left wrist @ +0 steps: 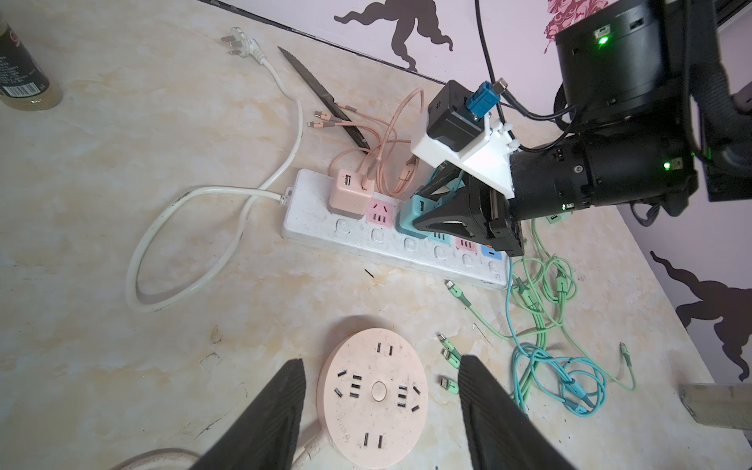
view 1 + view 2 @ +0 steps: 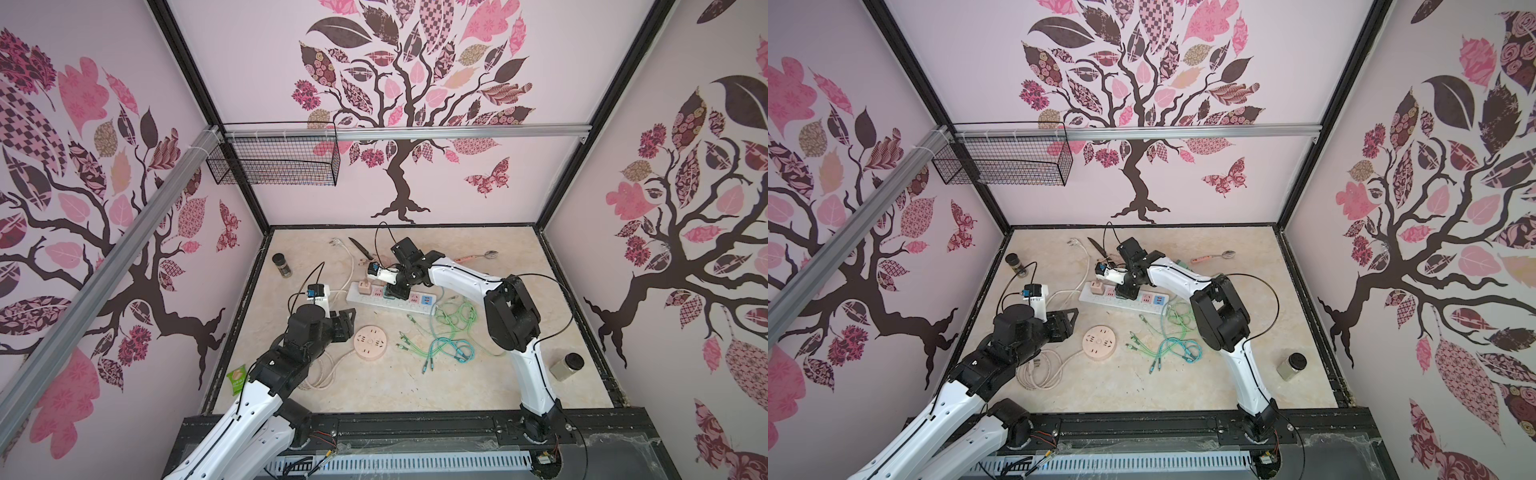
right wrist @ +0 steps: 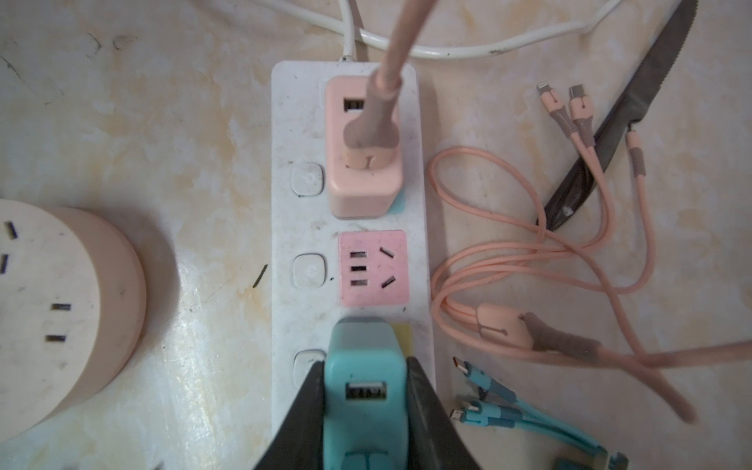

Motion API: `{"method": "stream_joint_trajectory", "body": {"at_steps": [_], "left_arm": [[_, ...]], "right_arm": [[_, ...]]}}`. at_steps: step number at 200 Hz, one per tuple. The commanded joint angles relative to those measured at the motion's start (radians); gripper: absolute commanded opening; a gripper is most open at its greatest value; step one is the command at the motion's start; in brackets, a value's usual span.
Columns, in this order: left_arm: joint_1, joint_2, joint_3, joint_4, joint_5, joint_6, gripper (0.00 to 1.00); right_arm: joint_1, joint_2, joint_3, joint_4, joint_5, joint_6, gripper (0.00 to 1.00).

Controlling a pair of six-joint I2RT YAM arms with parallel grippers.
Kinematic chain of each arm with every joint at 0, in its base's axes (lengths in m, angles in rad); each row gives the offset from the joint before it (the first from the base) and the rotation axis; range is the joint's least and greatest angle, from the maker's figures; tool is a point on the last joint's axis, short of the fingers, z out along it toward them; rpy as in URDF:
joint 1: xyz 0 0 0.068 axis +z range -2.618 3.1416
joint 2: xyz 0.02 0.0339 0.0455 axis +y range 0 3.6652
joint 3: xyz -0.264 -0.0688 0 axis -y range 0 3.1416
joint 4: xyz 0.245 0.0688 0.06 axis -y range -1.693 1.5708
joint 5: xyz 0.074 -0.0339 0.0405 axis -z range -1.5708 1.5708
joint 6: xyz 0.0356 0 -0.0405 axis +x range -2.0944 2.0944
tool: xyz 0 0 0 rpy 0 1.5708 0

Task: Insert plugs into power strip
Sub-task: Insert the plug into the socket.

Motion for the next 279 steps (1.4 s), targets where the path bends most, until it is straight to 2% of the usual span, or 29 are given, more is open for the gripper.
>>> {"method": "stream_joint_trajectory", "body": {"at_steps": [1,25,65,135,185,224,279], "left_arm": [[0.003,-0.002,0.024,-0.001,-0.011,0.017,0.64],[0.003,-0.004,0.037,-0.014,-0.012,0.019,0.64],[0.003,0.002,0.060,-0.026,-0.009,0.027,0.65],[0.004,0.015,0.082,-0.034,-0.004,0.032,0.65],[0.003,0.031,0.096,-0.043,0.000,0.049,0.65],[0.003,0.035,0.107,-0.052,0.004,0.061,0.65],[0.003,0.039,0.125,-0.072,0.027,0.078,0.65]], "right_arm": [[0.000,-0.019,-0.037,0.037,-0.009,0.058,0.33],[-0.005,-0.070,-0.069,0.072,-0.030,0.095,0.38],[-0.025,-0.139,-0.125,0.113,-0.064,0.156,0.55],[-0.056,-0.301,-0.279,0.174,-0.103,0.214,0.70],[-0.065,-0.369,-0.351,0.128,-0.152,0.216,0.76],[-0.069,-0.389,-0.386,0.067,-0.216,0.212,0.76],[-0.130,-0.424,-0.434,-0.019,-0.468,0.165,0.76]]}}
